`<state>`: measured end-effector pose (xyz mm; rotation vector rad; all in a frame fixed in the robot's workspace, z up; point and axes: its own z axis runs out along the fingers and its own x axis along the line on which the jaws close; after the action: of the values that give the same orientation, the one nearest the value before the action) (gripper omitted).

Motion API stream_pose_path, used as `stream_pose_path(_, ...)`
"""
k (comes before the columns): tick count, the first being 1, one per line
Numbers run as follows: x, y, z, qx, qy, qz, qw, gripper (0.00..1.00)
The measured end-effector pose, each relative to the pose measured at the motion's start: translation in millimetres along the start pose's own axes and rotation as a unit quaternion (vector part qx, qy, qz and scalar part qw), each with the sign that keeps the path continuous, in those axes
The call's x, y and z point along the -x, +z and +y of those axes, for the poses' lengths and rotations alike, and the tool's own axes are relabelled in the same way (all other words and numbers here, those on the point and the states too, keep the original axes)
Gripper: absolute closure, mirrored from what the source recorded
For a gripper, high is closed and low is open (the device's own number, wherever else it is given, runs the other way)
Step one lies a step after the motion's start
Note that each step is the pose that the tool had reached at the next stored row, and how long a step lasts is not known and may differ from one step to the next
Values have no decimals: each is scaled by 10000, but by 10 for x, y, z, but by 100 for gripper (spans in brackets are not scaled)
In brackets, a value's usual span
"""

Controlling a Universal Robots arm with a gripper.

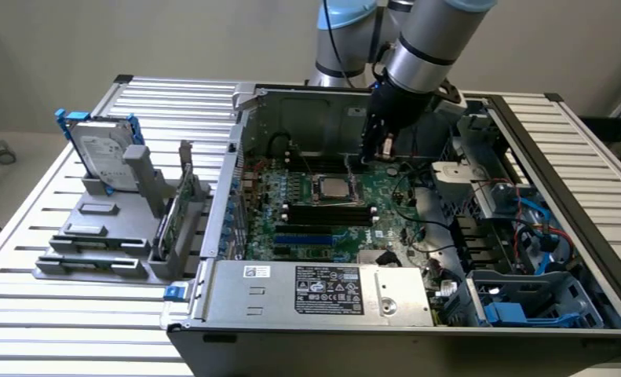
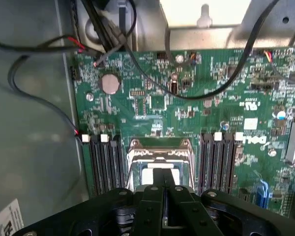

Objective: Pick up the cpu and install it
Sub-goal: 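Close the cpu cover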

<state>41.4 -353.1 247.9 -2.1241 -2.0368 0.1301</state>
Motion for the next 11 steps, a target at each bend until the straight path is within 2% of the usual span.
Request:
stream_pose_path(3, 5, 32, -80, -39, 3, -2, 10000, 89)
stream_pose_path(6, 10, 62, -148, -111, 9, -4, 9999, 89)
stream_pose_path(11, 17, 108, -262, -249, 20, -8, 9997, 89)
